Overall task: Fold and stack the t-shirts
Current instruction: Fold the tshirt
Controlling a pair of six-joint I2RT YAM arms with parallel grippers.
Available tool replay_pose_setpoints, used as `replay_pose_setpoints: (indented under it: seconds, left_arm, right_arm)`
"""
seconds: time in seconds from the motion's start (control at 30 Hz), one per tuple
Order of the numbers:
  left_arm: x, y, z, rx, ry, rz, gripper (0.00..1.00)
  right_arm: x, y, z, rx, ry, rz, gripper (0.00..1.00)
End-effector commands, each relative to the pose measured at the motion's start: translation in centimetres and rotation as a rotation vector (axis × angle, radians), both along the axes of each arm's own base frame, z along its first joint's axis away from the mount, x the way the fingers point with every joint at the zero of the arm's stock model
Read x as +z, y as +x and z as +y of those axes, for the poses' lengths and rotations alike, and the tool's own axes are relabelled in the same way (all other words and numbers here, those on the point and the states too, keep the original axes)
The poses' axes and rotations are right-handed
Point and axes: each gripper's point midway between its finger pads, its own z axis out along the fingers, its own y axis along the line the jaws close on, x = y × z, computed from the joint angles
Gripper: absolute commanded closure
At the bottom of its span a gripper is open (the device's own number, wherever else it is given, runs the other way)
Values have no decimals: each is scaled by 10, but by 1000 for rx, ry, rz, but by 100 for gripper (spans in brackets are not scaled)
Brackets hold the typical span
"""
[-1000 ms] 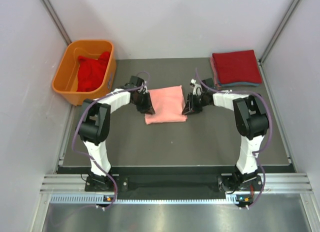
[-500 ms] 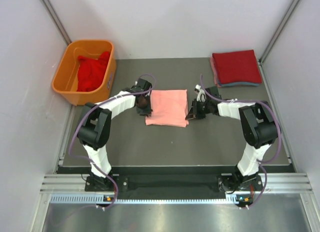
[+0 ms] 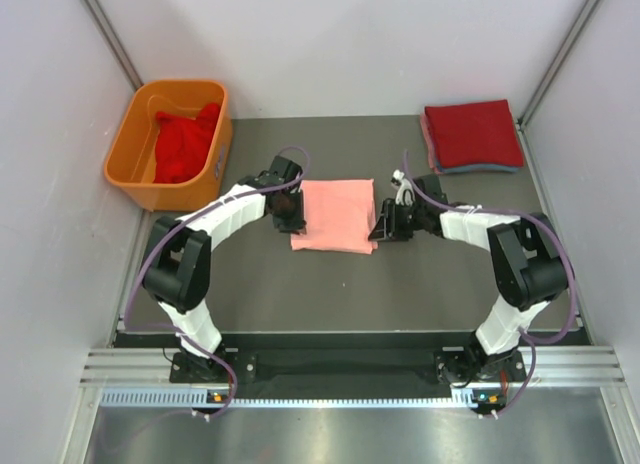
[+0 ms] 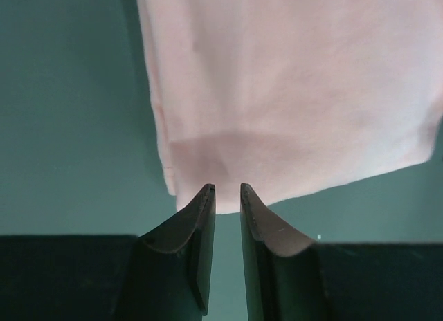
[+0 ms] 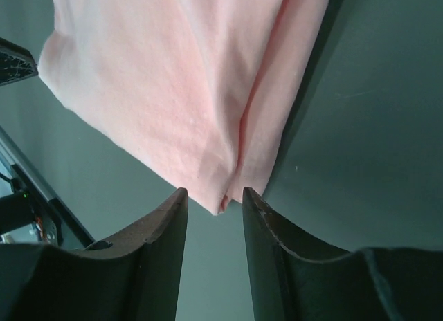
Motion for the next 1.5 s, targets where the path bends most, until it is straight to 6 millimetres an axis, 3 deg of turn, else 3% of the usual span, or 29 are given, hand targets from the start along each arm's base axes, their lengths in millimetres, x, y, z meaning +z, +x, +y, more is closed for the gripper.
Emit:
replay_pose_setpoints:
  seconds: [0.0,0.2,0.23,0.33,0.37,0.47,0.57,0.67,0.8,0.93,1.2,1.47]
  left_arm:
    - [-23,-13,6,-7,22,50,74]
    - [-50,-25,25,31,109,91,75]
    - [-53,-26,28,35,124,96,75]
    - [-60,-25,43,68,199,88,76]
    - [-61,-26,47,77,216,90,76]
    - [-59,-26,60,113,282,88,77]
    - [-37,-25,64,115,294,61,73]
    - [-6,-21,50,72,188,18,66]
    - [11,-30,25,-1,-49,8,59]
    - [4,-37,12,-37,-172,17,57]
    - [-28,-43,20,-6,-135,43,55]
    - [-43,-40,6,-19,-208,41,53]
  right_arm:
    - [-7,-9,8,34,19,-15,62]
    - [-24,-25,18,80,81,14,64]
    - [-25,-26,18,81,83,16,68]
    - [-30,-27,16,72,72,11,95]
    - [-32,-27,14,67,64,12,100]
    - [-29,-25,10,45,42,-5,100]
    - [-23,-25,9,45,34,-24,100]
    - [-18,-24,9,49,37,-31,100]
    - [-19,-23,9,49,32,-28,100]
    - [-19,-23,9,49,33,-28,100]
    - [-19,-24,8,52,30,-30,100]
    - [-17,-25,8,54,34,-34,100]
